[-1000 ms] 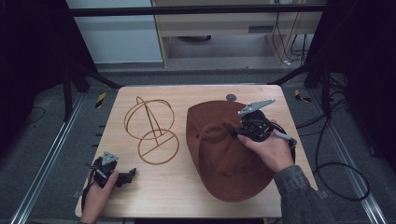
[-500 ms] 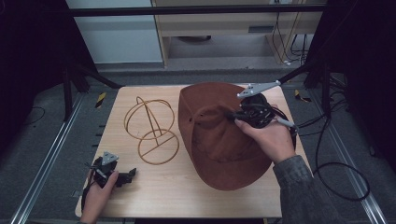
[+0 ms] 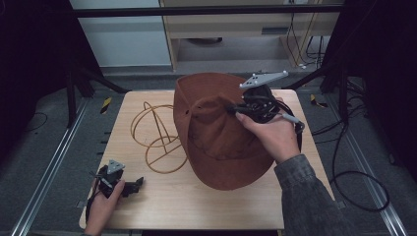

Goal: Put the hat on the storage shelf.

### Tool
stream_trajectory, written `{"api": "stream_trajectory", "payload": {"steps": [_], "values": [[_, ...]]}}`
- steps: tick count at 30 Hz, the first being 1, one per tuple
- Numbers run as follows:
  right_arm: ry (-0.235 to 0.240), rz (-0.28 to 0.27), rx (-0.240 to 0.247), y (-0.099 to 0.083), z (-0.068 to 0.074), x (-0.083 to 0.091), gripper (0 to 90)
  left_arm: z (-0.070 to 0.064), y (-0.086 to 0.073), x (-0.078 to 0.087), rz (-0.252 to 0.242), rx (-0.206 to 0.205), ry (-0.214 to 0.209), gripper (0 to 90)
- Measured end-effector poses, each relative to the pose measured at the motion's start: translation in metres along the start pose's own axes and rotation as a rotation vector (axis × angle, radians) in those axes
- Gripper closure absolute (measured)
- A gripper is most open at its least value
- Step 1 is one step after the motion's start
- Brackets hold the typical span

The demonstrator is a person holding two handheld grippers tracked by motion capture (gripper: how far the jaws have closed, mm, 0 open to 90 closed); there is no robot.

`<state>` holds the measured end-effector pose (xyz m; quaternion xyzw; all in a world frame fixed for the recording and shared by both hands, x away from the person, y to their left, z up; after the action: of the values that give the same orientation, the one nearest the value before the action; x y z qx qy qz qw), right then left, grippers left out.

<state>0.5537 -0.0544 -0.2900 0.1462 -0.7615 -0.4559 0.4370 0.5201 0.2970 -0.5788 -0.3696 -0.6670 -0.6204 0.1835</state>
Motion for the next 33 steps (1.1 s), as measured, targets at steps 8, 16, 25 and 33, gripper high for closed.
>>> {"api": "stream_trajectory", "payload": {"steps": [8,16,25,33], "values": [[0.010,-0.016,0.004,0.012,0.006,-0.006,89.2,0.000,0.000,0.000,0.000,0.000,0.000,0.0],[0.012,-0.040,0.013,0.025,0.011,-0.004,89.2,0.000,0.000,0.000,0.002,-0.002,0.000,0.0],[0.019,-0.066,0.033,0.048,0.017,-0.005,89.2,0.000,0.000,0.000,-0.001,0.003,0.000,0.0],[0.033,-0.067,0.047,0.068,0.023,-0.014,89.2,0.000,0.000,0.000,0.001,0.001,0.001,0.0]]}}
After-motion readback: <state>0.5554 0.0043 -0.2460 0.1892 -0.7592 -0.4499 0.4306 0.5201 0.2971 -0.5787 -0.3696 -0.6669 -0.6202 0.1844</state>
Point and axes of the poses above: each handheld gripper's, and its own axes: x roughly backward along the jaws, y roughly out of its top, z roughly to its left, the point moved 10 cm from there along -x, roughly forward along the jaws, and after that the axes turned 15 degrees about x, right-handed, at the moved point
